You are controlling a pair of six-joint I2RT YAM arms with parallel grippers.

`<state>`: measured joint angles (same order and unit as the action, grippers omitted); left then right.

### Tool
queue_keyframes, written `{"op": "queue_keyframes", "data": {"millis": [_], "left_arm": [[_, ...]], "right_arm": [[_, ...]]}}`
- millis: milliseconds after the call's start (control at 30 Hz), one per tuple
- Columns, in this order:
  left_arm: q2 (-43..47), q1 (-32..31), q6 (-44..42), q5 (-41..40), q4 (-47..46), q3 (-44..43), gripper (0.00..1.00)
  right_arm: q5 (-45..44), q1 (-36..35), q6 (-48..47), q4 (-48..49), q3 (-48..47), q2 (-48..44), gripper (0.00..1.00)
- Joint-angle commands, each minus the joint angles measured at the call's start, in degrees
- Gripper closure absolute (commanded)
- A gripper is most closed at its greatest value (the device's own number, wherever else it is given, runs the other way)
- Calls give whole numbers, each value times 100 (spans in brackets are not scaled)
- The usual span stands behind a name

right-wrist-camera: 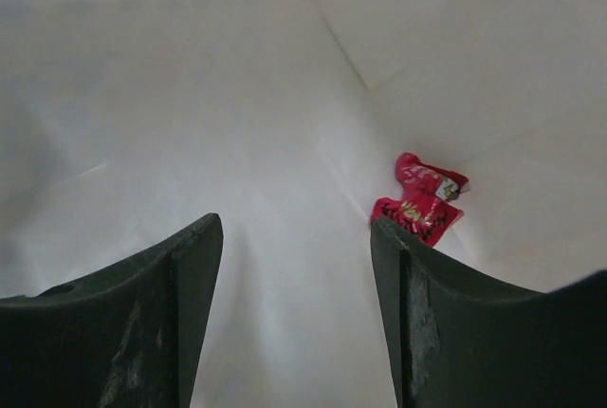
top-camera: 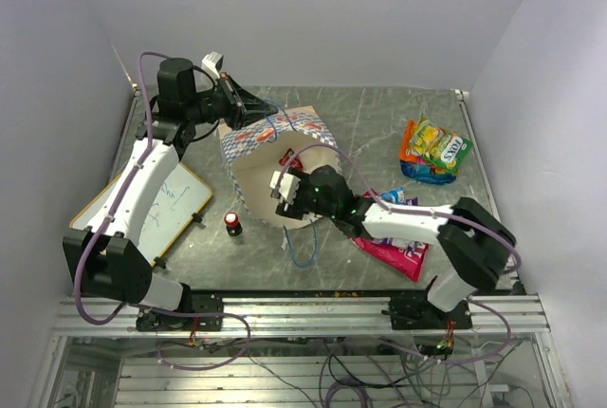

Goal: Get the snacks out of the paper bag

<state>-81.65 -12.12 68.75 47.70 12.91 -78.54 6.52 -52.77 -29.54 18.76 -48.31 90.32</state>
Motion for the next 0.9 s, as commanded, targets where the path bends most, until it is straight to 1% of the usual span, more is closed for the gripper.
{"op": "queue_keyframes", "data": {"millis": [0,133,233,367,567,667,733,867], "left_arm": [[-141,-114,120,108,-200,-308,93],[-229,-229,40,88,-116,-376,93],[-265,-303,95,50,-174,-364,93],[-352,-435,97,-36,-118,-493,93],[-430,-581,-98,-77,335,-778,93],[-355,-581,-202,-118,549,-782,93],[-270,-581,-181,-161,529,-684,93],[-172,-581,-124,-209,475,-575,93]], "right_arm": [[-1330,-45,384,1955,-142,709,36],[-2325,-9,388,2431,-618,1671,35],[-2903,17,489,2582,-1087,2224,32],[-3162,74,737,2910,-1376,2742,27],[-3275,276,884,2846,-1814,3224,23],[-3411,395,1059,2624,-1991,3384,19],[-3449,478,1249,2361,-2098,3464,19],[-3381,641,1505,2215,-2063,3558,19]]}}
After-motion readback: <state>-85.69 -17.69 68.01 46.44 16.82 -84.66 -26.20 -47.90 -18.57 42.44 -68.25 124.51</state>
